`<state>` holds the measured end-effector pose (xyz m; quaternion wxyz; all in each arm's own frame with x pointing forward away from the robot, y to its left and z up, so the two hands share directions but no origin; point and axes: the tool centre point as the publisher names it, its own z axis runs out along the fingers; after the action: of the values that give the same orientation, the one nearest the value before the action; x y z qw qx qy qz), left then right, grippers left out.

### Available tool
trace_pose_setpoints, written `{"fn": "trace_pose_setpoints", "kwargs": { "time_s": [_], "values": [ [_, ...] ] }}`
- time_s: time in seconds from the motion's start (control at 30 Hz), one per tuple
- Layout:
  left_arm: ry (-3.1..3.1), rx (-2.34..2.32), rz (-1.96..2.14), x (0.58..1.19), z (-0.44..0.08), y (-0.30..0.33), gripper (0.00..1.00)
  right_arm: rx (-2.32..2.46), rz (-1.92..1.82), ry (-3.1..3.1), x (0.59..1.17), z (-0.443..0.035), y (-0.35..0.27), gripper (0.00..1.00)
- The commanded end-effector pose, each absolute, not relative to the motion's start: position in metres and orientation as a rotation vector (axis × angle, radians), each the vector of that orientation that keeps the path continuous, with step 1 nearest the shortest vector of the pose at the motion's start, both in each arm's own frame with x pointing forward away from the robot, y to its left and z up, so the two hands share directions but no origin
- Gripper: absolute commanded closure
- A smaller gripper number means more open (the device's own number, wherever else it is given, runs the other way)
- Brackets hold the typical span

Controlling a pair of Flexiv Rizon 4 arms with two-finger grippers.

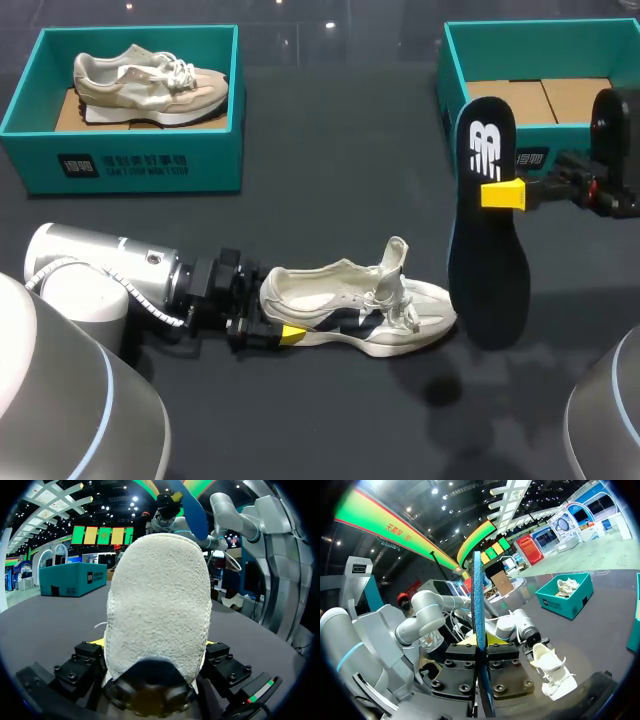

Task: Take the shoe out of the shoebox, open the shoe tongue, remove and reinsert the insole, then place the shoe into the shoebox

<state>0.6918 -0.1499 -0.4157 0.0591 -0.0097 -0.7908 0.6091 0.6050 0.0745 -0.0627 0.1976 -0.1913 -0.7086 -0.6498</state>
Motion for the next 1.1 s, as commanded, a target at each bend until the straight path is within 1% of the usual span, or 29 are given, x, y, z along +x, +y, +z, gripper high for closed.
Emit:
{"fn": "trace_pose_setpoints", "kwargs": {
  "time_s": [0.03, 0.3, 0.33, 0.37, 0.4, 0.43, 0.47, 0.83, 0.93, 1.03, 1.1],
  "values": [
    [-2.396, -0.029, 1.844, 0.692, -0.417, -0.151, 1.0, -0.568, -1.835, -1.995, 0.591, -0.061, 0.075, 1.0],
    [-2.398, -0.038, 1.841, 0.691, -0.415, -0.149, 1.0, -0.568, -1.835, -1.995, 0.591, -0.061, 0.075, 1.0],
    [-2.409, -0.049, 1.841, 0.691, -0.414, -0.148, 0.98, -0.568, -1.835, -1.995, 0.591, -0.061, 0.075, 1.0],
    [-2.423, -0.048, 1.841, 0.691, -0.412, -0.147, 0.81, -0.568, -1.835, -1.995, 0.591, -0.061, 0.075, 1.0],
    [-2.437, -0.05, 1.832, 0.691, -0.412, -0.145, 0.6, -0.568, -1.835, -1.995, 0.591, -0.061, 0.075, 1.0],
    [-2.44, -0.052, 1.83, 0.691, -0.411, -0.143, 0.19, -0.568, -1.835, -1.995, 0.591, -0.061, 0.075, 1.0],
    [-2.446, -0.047, 1.824, 0.691, -0.41, -0.141, 0.0, -0.568, -1.835, -1.995, 0.591, -0.061, 0.075, 1.0],
    [-2.572, -0.048, 1.702, 0.692, -0.4, -0.115, 0.0, -0.568, -1.835, -1.995, 0.591, -0.061, 0.075, 1.0],
    [-2.642, -0.044, 1.57, 0.694, -0.396, -0.108, 0.0, -0.568, -1.835, -1.995, 0.591, -0.061, 0.075, 1.0],
    [-2.829, -0.206, 1.324, 0.696, -0.397, -0.096, 0.0, -0.568, -1.835, -1.995, 0.591, -0.061, 0.075, 1.0],
    [-2.829, -0.206, 1.324, 0.696, -0.397, -0.096, 0.0, -0.568, -1.835, -1.995, 0.591, -0.061, 0.075, 1.0]
  ]
}}
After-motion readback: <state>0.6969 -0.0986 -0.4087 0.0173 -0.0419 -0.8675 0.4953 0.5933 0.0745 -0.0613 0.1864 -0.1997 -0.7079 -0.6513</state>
